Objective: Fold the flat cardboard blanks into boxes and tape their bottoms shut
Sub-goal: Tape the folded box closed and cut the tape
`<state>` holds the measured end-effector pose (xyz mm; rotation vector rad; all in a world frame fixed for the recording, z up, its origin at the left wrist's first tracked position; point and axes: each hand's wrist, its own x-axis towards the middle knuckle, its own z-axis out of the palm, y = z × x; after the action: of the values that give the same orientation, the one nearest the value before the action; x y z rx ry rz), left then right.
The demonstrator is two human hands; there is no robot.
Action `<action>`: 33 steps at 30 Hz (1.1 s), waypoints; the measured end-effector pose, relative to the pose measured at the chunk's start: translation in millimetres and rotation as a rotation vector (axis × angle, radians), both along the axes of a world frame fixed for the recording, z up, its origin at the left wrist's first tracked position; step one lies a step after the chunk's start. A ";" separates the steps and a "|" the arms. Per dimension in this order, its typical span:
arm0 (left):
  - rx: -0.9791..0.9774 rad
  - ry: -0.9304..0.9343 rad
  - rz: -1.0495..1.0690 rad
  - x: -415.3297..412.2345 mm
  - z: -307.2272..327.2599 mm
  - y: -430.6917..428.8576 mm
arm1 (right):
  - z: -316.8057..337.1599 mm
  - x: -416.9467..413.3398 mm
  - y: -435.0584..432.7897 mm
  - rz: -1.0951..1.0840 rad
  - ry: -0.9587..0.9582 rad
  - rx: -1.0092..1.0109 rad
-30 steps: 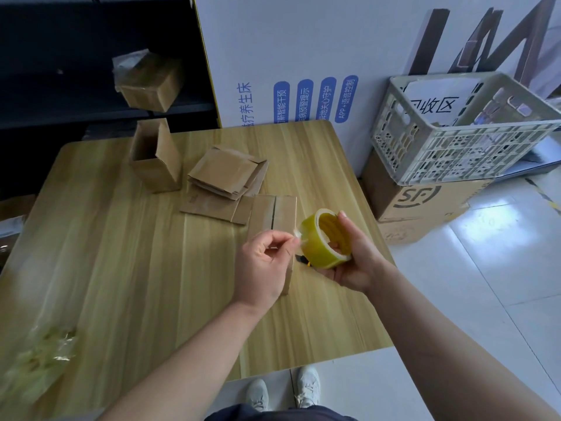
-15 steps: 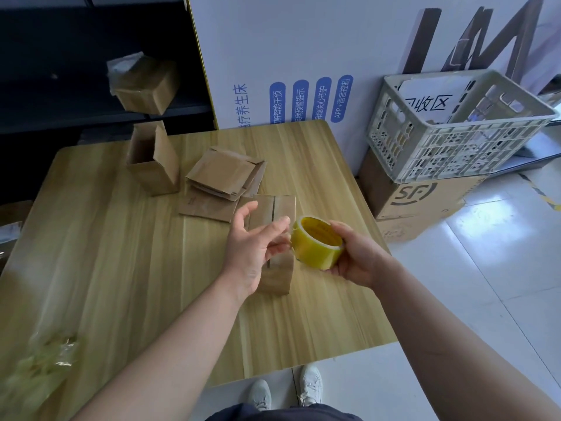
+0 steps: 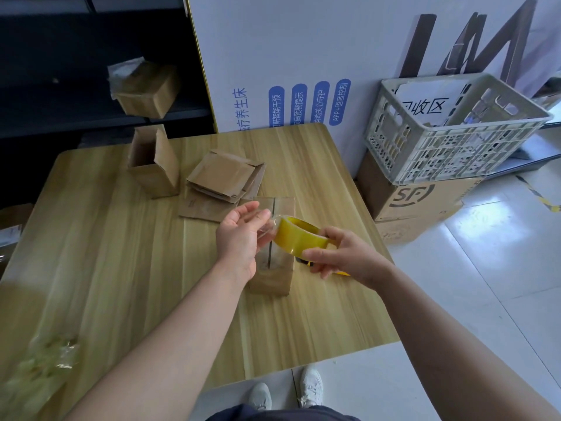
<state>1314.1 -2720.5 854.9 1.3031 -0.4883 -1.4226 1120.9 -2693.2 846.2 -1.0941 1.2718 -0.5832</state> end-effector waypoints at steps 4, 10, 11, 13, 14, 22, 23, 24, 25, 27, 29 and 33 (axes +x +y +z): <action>-0.074 -0.282 0.102 10.1 -9.3 3.0 | 3.3 -11.9 -6.4 0.002 0.503 -0.240; -0.046 -0.256 0.209 16.6 -30.5 29.7 | 4.7 -12.6 -2.0 -0.029 0.428 -0.168; -0.045 -0.264 0.218 19.3 -35.4 32.7 | 0.9 -14.2 -1.1 -0.027 0.479 -0.172; -0.037 -0.277 0.219 24.8 -45.3 36.4 | -7.3 -15.3 0.4 -0.025 0.545 -0.171; -0.027 -0.281 0.215 26.5 -50.3 37.2 | -11.4 -14.3 -0.1 -0.017 0.569 -0.166; 0.039 -0.292 0.238 35.3 -85.8 41.3 | -33.1 2.8 -4.2 0.130 0.789 -0.212; 0.044 -0.293 0.244 35.1 -88.1 41.0 | -35.1 3.7 -5.2 0.131 0.802 -0.215; 0.049 -0.292 0.249 34.7 -90.1 40.7 | -37.2 4.2 -6.3 0.135 0.810 -0.217; 0.054 -0.289 0.254 34.1 -91.7 40.2 | -38.9 4.1 -7.0 0.142 0.815 -0.219; 0.060 -0.284 0.257 33.1 -93.4 39.3 | -41.1 3.5 -7.9 0.149 0.818 -0.219; 0.060 -0.277 0.257 32.5 -95.0 38.0 | -42.7 2.7 -8.9 0.145 0.825 -0.220; 0.051 -0.269 0.238 34.7 -97.0 37.3 | -43.9 3.5 -9.2 0.156 0.842 -0.218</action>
<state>1348.8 -2683.2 757.8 1.5489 -0.4594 -1.0753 1124.4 -2702.5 802.3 -1.6988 1.8367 -0.1231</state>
